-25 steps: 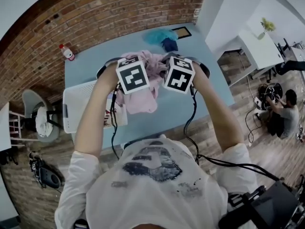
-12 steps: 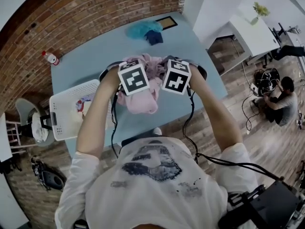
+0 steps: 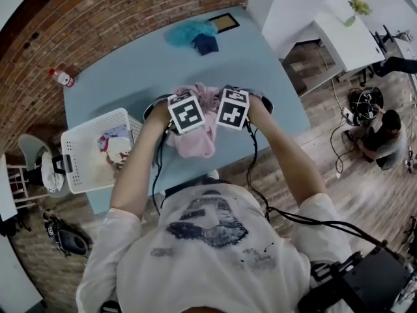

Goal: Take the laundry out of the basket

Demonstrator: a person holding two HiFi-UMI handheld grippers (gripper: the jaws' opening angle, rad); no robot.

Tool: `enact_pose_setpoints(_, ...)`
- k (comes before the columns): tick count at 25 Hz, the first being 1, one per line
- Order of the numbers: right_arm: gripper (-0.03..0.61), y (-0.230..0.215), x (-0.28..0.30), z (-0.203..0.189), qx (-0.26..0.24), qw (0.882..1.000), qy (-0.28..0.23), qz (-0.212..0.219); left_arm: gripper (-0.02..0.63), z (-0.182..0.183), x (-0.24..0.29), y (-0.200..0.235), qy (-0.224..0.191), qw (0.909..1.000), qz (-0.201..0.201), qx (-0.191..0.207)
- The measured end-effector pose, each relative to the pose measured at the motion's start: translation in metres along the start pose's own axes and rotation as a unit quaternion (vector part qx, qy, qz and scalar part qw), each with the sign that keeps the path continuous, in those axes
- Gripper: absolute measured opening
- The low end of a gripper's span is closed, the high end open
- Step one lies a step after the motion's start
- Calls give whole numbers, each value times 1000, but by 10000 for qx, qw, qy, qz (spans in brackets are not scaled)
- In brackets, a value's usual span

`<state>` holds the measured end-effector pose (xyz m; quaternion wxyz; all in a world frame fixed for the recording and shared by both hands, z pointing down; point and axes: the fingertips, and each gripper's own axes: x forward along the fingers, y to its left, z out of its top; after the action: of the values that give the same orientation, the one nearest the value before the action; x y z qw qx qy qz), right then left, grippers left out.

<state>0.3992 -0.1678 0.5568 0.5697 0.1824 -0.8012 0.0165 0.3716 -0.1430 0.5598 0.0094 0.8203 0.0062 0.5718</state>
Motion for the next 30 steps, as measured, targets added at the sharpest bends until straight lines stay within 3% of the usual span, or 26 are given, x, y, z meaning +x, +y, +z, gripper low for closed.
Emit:
enact_pose_setpoints(4,114,4,26,-9,13,9998,20,185,117,-6,13,18,68,9995,301,-7)
enact_pose_setpoints(13,117,5,80,-30,233,9992,29,323,123,-22,62,28,102,9993,153,-312)
enact_pose_setpoints(17,118,2,100,-39,335,9990,48,293,127,-28,94,21,-12,9983,-199,-554)
enact_pose_setpoints(21,124,3,108,-45,515,9981,-73,331,135,-25,86,35,30,9988,177,-457)
enact_pose_setpoints(27,147,5,107,-49,643,9970,-200,375,146,-24,87,33,-10,9989,161,-440)
enact_pose_setpoints(30,172,3,102,-51,705,9968,-228,317,169,-26,100,22,-105,9987,-63,-495)
